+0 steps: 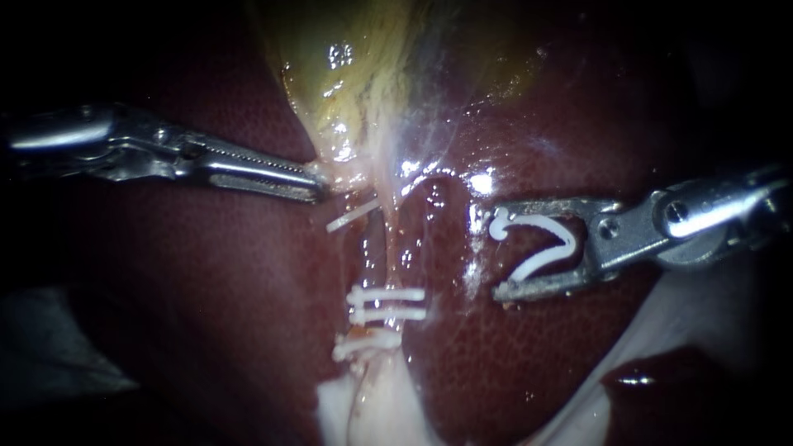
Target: Clipping third clip right tube
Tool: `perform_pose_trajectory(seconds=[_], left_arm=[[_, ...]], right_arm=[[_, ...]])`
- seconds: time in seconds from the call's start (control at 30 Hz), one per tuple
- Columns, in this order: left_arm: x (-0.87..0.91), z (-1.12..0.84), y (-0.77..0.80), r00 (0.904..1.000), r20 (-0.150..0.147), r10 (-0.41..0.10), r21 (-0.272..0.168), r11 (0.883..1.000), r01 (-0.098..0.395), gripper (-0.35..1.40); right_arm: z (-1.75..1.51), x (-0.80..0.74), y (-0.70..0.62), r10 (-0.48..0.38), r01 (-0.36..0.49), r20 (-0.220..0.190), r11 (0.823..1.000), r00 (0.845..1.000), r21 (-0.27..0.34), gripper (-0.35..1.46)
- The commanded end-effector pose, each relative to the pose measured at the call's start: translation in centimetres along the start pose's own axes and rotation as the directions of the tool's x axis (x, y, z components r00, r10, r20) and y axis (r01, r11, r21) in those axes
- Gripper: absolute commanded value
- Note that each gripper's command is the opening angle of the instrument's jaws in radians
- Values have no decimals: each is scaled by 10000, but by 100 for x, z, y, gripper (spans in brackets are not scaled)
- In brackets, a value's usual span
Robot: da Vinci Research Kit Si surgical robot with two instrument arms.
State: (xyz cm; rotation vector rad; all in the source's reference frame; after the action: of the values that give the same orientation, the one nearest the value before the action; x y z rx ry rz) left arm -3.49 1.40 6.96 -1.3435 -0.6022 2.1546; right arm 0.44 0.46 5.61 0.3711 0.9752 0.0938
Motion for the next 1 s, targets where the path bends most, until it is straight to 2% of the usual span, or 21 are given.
perform_pose_trajectory(seconds=[0.03,0.13,0.23,0.4,0.53,0.67,0.8,1.0], left_arm=[[0,-2,0,10000,-3,-2,-18,10000,2,-35],[5,-12,1,10000,-2,-27,-60,10000,27,-35],[18,-29,3,9999,15,-104,34,9999,104,-35],[48,-67,10,9990,-442,-43,222,9997,53,-35],[64,-86,19,9975,-700,86,304,9995,-65,-35],[64,-86,27,9975,-701,81,352,9994,-56,-35],[61,-83,27,9975,-701,101,384,9992,-74,-35],[60,-83,27,9975,-701,103,383,9992,-76,-35]], right_arm=[[0,0,0,2,-2,-3,10000,10000,-4,50],[-1,0,0,1,-1,-3,10000,10000,-2,50],[-1,0,0,1,-1,-4,10000,10000,0,50],[-1,0,0,1,-1,-4,10000,10000,0,50],[-1,0,0,2,-2,-4,10000,10000,1,50],[-1,0,0,5,-5,-4,10000,10000,-1,50],[-1,0,0,13,-13,-51,10000,10000,-49,50],[3,3,2,74,-69,-412,9999,9991,129,50]])
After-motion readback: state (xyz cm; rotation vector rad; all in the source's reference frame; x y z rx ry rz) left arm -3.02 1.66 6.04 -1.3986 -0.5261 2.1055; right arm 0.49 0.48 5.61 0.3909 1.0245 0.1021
